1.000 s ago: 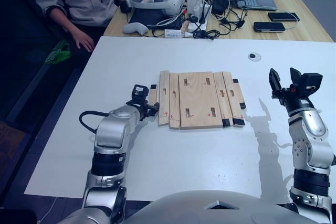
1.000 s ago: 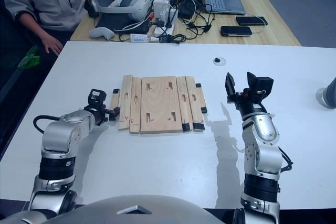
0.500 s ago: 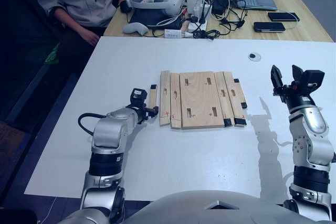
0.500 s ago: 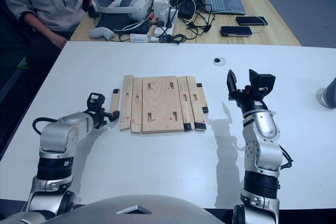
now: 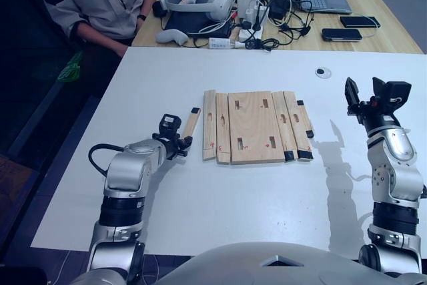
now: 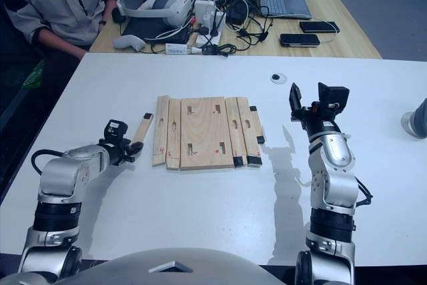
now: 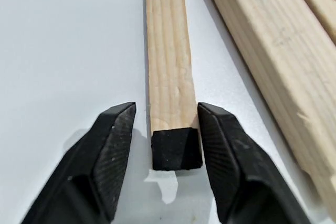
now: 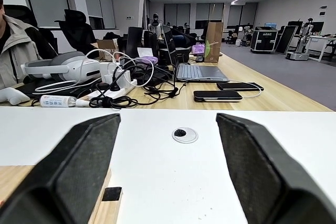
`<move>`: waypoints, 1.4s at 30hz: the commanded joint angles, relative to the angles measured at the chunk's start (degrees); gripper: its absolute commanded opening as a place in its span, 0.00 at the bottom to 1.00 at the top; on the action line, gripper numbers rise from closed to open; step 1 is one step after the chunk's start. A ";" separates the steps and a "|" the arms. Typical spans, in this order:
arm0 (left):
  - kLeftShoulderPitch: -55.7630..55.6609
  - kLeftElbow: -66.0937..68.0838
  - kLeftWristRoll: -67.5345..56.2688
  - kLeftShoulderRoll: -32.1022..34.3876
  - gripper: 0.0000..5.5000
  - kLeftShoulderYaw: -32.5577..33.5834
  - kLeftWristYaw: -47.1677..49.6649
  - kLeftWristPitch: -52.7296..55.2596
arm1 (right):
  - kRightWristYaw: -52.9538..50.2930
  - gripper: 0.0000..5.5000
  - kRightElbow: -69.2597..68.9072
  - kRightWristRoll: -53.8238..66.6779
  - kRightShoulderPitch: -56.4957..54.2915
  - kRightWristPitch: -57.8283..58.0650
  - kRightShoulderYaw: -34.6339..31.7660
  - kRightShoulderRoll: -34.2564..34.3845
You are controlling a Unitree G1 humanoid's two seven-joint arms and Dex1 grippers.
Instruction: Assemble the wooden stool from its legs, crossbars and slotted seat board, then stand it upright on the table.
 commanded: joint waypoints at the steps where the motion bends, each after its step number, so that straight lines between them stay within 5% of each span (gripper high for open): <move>1: 3.25 0.70 0.18 2.28 0.27 -3.44 -1.67 1.31 | -0.04 0.62 0.56 -0.74 -0.87 -0.31 -0.05 -0.59; 15: -6.01 5.28 1.60 4.16 0.24 2.20 0.79 -4.96 | 4.03 0.62 7.95 -10.02 -7.45 -8.02 4.93 -6.94; 23: -23.11 5.06 -0.49 2.20 0.24 3.46 0.41 -3.75 | 19.32 0.62 15.69 -25.33 -20.37 -32.24 21.70 -17.40; 28: -28.61 4.50 -2.22 -2.38 0.24 -0.30 -0.49 -2.04 | 23.22 0.62 25.12 -32.78 -30.01 -46.35 29.27 -18.33; 36: -31.80 4.43 -6.11 -4.51 0.24 -5.27 -4.86 2.69 | 15.84 0.62 36.02 -52.01 -42.83 -62.27 38.16 -19.07; 42: -35.48 3.81 -9.70 -9.51 0.24 -1.67 -3.10 10.72 | 6.28 0.62 40.10 -62.61 -45.23 -63.52 41.02 -18.32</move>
